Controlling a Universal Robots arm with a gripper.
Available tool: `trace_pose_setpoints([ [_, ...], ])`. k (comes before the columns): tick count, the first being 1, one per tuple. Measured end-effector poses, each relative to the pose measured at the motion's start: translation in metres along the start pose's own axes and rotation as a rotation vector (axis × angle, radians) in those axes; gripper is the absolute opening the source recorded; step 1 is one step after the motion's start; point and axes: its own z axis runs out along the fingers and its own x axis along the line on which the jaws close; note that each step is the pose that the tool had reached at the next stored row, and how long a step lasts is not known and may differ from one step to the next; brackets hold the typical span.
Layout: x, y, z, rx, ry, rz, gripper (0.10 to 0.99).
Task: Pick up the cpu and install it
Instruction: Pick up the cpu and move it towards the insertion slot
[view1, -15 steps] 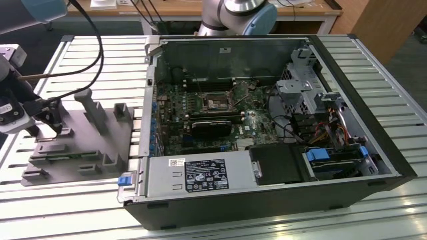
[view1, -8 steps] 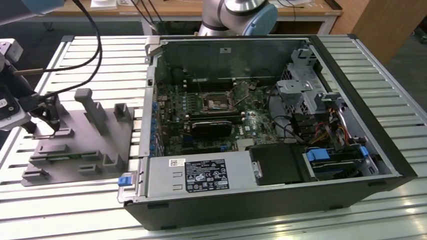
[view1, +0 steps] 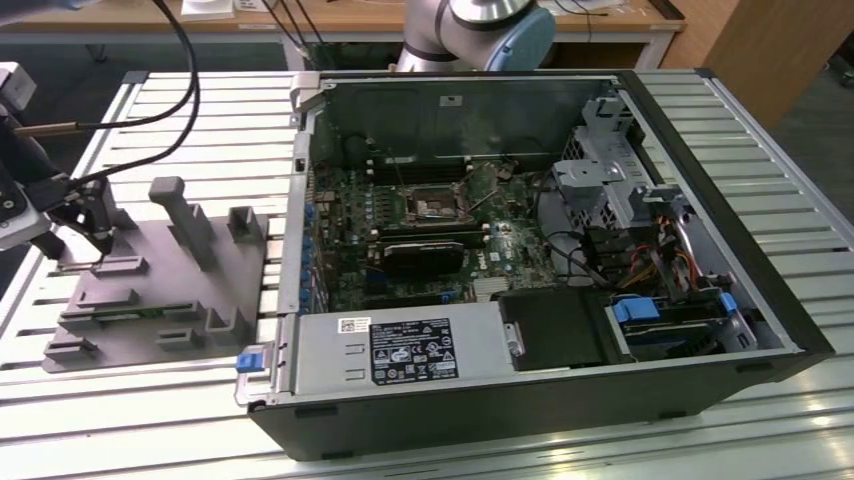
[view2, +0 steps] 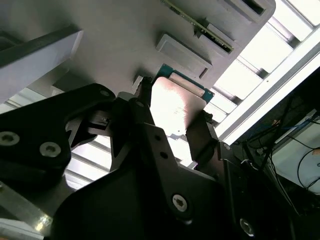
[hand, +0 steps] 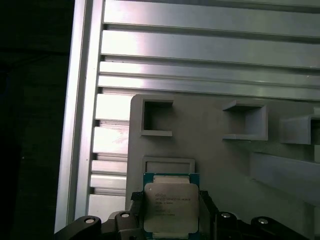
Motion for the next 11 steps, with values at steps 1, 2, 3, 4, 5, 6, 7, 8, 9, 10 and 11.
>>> trace_pose_setpoints([
  [1,0.0000,0.0001,-0.0013,0.000,-0.0001,0.000,0.529],
  [2,0.0000,0.0002,-0.0024,0.000,0.0000,0.000,0.529],
  [3,0.0000,0.0002,-0.0034,0.000,-0.0001,0.000,0.529],
  [4,-0.0001,0.0003,-0.0044,0.000,-0.0001,0.000,0.529],
  [5,-0.0001,0.0004,-0.0052,0.000,0.0000,0.000,0.529],
  [6,-0.0001,0.0004,-0.0059,0.000,-0.0001,0.000,0.529],
  [7,-0.0001,0.0005,-0.0066,0.000,-0.0001,0.000,0.529],
  [8,-0.0001,0.0006,-0.0075,0.000,0.0000,0.000,0.529],
  [9,-0.0001,0.0006,-0.0083,0.000,-0.0001,0.000,0.529],
  [10,-0.0001,0.0007,-0.0093,0.000,-0.0001,0.000,0.529],
  [11,-0.0001,0.0007,-0.0103,0.000,-0.0001,0.000,0.529],
])
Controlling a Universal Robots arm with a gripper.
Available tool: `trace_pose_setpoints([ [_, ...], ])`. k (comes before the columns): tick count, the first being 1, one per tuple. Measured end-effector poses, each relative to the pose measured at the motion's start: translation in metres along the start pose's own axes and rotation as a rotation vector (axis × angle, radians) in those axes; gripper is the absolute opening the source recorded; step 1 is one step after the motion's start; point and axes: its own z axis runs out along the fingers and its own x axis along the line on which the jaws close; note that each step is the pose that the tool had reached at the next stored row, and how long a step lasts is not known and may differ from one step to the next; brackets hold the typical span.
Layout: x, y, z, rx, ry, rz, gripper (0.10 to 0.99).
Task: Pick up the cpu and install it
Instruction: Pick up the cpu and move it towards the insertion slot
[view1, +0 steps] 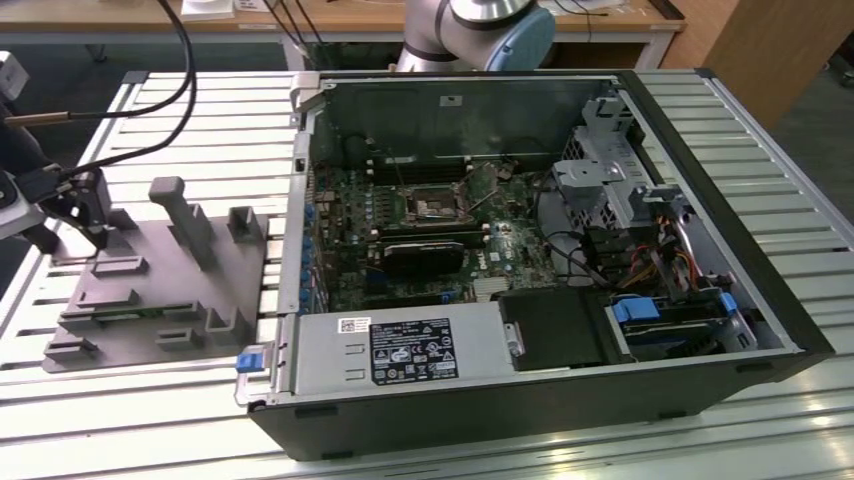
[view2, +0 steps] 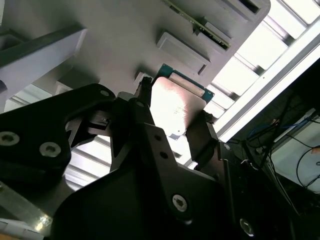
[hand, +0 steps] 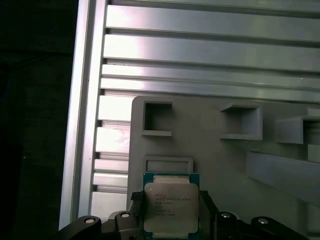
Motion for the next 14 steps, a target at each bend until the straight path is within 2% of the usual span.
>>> trace_pose_setpoints([
  [14,-0.0001,0.0009,-0.0120,0.000,0.0001,0.000,0.529],
])
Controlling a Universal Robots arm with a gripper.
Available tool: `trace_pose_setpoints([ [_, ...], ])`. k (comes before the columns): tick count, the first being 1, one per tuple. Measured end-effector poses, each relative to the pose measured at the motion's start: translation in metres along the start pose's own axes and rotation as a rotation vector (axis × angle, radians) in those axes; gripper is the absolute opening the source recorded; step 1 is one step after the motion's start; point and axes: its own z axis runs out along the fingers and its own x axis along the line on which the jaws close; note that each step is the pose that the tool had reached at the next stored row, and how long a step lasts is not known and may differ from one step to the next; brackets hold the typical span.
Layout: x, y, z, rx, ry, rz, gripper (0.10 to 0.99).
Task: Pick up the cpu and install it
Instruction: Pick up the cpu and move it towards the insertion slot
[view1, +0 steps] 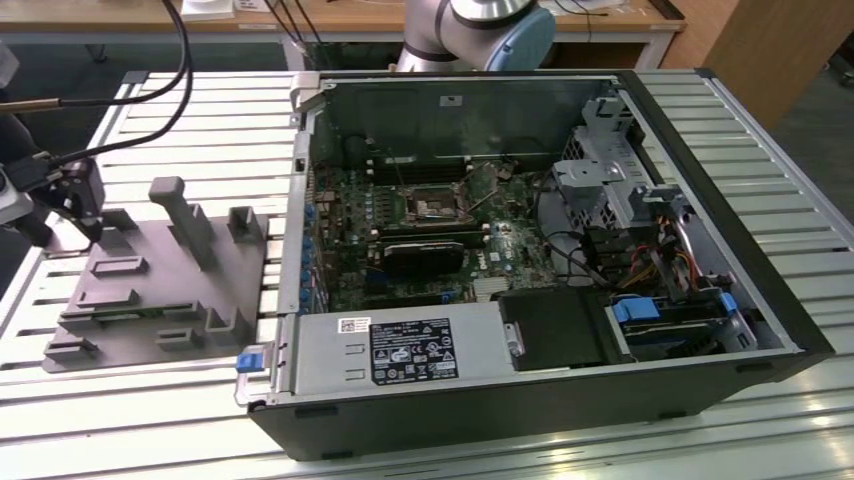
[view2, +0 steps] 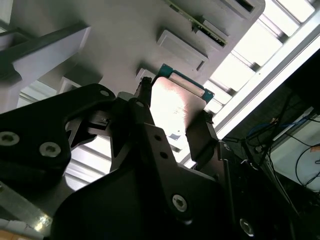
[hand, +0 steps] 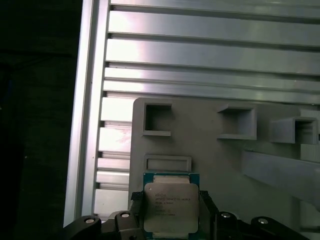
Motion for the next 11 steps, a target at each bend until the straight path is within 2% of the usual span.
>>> trace_pose_setpoints([
  [11,-0.0001,0.0006,-0.0070,0.000,-0.0001,0.000,0.529],
])
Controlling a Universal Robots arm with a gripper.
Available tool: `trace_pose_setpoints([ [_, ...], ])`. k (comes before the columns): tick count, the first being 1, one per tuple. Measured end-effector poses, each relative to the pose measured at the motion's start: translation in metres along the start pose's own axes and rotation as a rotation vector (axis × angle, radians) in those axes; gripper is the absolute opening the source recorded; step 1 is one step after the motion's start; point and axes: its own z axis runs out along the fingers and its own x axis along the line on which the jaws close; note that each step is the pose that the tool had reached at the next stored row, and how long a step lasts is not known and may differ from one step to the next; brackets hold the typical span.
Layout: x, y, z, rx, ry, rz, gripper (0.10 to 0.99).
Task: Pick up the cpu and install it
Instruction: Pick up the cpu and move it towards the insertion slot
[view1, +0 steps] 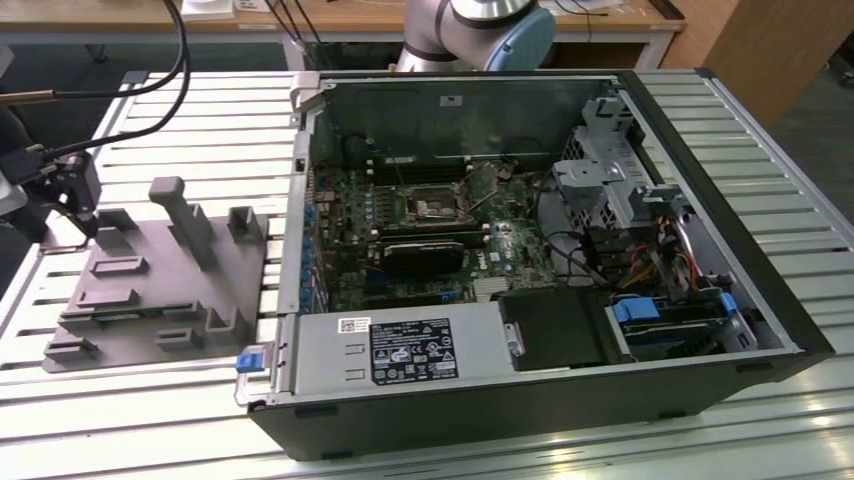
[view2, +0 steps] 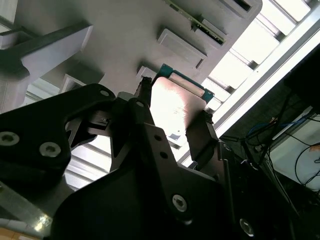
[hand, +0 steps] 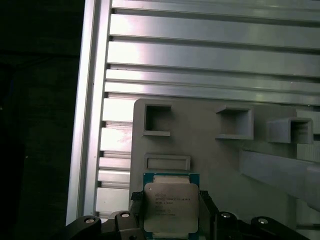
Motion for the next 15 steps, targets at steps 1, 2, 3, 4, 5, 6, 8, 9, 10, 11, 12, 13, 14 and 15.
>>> trace_pose_setpoints([
  [1,0.0000,0.0000,-0.0004,0.000,0.0001,0.000,0.529],
  [2,0.0000,0.0001,-0.0008,0.000,0.0001,0.000,0.529],
  [3,0.0000,0.0001,-0.0010,0.000,0.0001,0.000,0.529],
  [4,0.0000,0.0001,-0.0013,0.000,0.0001,0.000,0.529],
  [5,0.0000,0.0001,-0.0016,0.000,0.0000,0.000,0.529],
  [6,0.0000,0.0001,-0.0019,0.000,0.0002,0.000,0.529],
  [8,0.0000,0.0002,-0.0023,0.000,0.0001,0.000,0.529],
  [9,0.0000,0.0002,-0.0025,0.000,0.0001,0.000,0.529],
  [10,0.0000,0.0002,-0.0028,0.000,0.0001,0.000,0.529],
  [11,0.0000,0.0002,-0.0030,0.000,0.0002,0.000,0.529],
  [12,0.0000,0.0002,-0.0032,0.000,0.0001,0.000,0.529],
  [13,0.0000,0.0003,-0.0035,0.000,0.0001,0.000,0.529],
  [14,0.0000,0.0003,-0.0038,0.000,0.0002,0.000,0.529],
  [15,0.0000,0.0003,-0.0042,0.000,0.0003,0.000,0.529],
])
